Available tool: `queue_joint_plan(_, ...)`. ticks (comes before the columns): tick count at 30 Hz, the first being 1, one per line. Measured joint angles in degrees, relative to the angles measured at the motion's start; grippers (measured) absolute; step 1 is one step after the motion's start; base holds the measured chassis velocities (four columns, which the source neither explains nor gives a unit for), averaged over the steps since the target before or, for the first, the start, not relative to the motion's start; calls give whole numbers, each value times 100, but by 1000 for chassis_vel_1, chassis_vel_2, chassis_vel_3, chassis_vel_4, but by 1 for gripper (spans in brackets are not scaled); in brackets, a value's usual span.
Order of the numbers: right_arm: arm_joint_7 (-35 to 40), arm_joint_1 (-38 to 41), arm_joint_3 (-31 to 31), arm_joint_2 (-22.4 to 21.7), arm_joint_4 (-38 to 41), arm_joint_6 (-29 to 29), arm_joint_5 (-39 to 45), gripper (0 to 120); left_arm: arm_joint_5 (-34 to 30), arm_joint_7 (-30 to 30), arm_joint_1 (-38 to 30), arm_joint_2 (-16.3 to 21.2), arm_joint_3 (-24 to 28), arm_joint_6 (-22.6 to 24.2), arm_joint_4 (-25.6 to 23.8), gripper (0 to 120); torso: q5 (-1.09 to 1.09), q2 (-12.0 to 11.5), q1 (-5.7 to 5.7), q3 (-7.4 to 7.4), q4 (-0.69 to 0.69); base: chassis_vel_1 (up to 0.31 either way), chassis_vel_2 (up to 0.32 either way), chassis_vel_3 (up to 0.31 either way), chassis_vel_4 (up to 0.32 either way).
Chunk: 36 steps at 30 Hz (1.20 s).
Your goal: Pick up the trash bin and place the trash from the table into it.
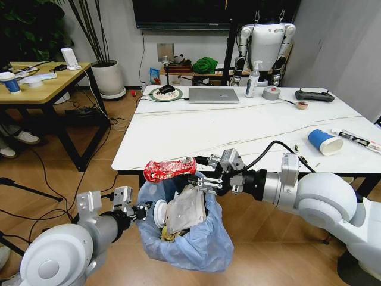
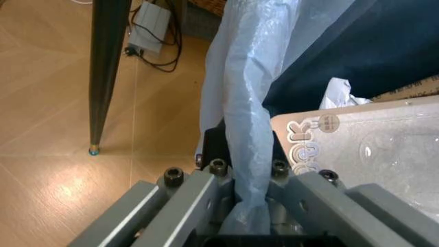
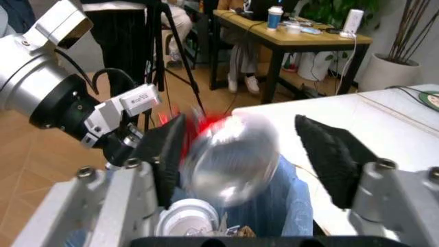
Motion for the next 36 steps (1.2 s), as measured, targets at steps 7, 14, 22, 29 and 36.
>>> queue_joint_plan(7, 47, -53, 49, -31, 6, 34, -32, 88, -13, 2, 10, -7, -4, 0, 0, 0, 0, 0, 0, 0, 0, 0, 0, 0, 0)
queue_joint_plan(14, 1670, -143, 331, 419, -86, -52, 275, 100, 38, 2, 193, -62, -93, 0, 0, 0, 0, 0, 0, 0, 0, 0, 0, 0, 0)
queue_joint_plan(22, 3402, -609, 1023, 1155, -254, -357, 385, 100, 315, -6, 562, -207, -255, 0, 0, 0, -2, 0, 0, 0, 4, 0, 0, 0, 0)
queue_joint_plan(29, 3454, -1877, 2370, 1667, -182, -605, -94, 100, 366, -8, 588, -257, -233, 0, 1, 0, 0, 0, -2, -1, -2, 0, 0, 0, 0)
queue_joint_plan(36, 3204, -2503, 2978, 2041, -147, -624, -609, 100, 331, -9, 558, -110, -239, 0, 0, 0, 0, 0, -2, -1, 0, 0, 0, 0, 0)
